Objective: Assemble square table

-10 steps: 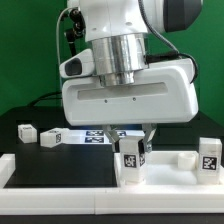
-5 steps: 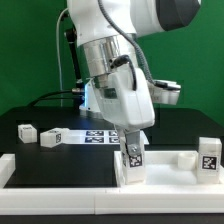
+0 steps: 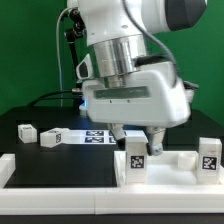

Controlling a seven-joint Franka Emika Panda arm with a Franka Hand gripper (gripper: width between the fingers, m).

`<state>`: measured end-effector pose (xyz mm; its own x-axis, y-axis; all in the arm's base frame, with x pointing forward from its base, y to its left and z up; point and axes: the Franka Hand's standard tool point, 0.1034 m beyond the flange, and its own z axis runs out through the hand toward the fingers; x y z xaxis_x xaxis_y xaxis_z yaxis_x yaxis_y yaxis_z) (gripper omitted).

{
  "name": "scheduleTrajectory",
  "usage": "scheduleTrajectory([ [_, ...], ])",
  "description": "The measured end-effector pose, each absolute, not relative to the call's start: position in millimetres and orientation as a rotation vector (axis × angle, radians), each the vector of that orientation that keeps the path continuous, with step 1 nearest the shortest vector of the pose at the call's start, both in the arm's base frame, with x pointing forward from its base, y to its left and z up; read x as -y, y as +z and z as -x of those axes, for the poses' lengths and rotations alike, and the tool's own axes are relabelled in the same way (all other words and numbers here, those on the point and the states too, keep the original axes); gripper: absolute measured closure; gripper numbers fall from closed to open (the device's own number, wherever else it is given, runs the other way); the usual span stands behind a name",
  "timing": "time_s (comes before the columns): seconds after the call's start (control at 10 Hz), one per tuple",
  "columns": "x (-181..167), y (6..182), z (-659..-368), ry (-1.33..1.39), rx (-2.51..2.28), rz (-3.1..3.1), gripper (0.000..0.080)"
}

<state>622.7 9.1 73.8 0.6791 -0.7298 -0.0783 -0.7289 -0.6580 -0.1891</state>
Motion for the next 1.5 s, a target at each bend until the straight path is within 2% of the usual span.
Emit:
scheduleTrajectory([
  [0.4,-7.8,73.0,-622.2,-0.049,-0.81,2.827,0.015],
  [0.5,-8.7,74.4,-623.7,-0.094,-0.324,2.976,0.015],
  [0.6,-7.8,74.2,-623.7,-0.103,-0.204,2.989,0.015],
  [0.7,-7.7,74.2,-623.7,-0.102,-0.222,2.987,0.015],
  [0.8,-8.1,74.2,-623.6,-0.099,-0.26,2.983,0.0245],
  [0.9,-8.3,74.2,-623.6,-0.095,-0.315,2.975,0.0429],
  [1.0,-7.5,74.1,-623.5,-0.088,-0.403,2.964,0.0429],
  [1.1,-4.3,73.5,-623.0,-0.078,-0.531,2.945,0.0497],
  [1.4,-2.0,73.6,-622.6,-0.027,-1.068,2.776,0.0501],
  [1.5,-5.7,72.2,-618.7,0.058,-1.447,2.577,0.0505],
])
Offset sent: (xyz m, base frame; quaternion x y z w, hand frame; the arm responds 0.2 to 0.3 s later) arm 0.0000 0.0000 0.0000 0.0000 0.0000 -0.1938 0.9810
